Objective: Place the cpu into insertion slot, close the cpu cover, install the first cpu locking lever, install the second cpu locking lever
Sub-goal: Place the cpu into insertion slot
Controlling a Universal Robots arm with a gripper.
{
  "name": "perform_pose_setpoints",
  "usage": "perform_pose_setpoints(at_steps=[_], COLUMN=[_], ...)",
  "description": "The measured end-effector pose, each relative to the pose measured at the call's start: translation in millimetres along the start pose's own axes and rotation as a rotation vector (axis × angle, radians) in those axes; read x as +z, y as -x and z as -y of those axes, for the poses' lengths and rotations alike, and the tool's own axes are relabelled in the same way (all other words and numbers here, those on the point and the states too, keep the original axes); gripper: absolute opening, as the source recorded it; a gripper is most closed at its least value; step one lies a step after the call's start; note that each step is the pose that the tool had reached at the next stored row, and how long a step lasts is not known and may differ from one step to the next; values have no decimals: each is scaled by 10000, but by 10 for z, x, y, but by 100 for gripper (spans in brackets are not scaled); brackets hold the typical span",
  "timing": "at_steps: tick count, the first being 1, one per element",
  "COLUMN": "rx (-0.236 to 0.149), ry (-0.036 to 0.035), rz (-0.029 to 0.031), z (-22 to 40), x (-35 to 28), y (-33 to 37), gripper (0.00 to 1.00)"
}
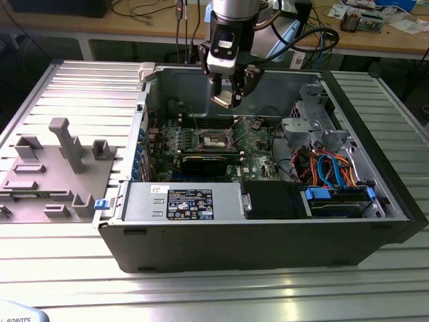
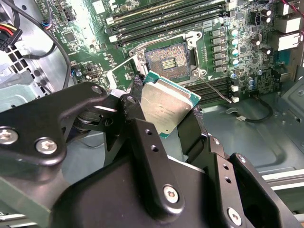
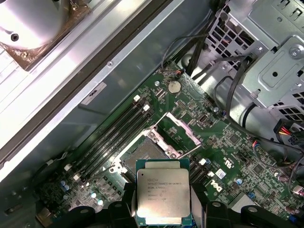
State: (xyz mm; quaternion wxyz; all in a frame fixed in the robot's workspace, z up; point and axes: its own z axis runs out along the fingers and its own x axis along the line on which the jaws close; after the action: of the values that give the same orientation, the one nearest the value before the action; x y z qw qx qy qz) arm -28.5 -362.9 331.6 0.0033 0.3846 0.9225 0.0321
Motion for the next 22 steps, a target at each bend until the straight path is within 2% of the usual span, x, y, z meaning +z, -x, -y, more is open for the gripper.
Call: perform_pose_setpoints(at_steps=[22], rx=[280], ry=[4], rz=[17], z=[0], x=[0], y=[0], gripper=[54])
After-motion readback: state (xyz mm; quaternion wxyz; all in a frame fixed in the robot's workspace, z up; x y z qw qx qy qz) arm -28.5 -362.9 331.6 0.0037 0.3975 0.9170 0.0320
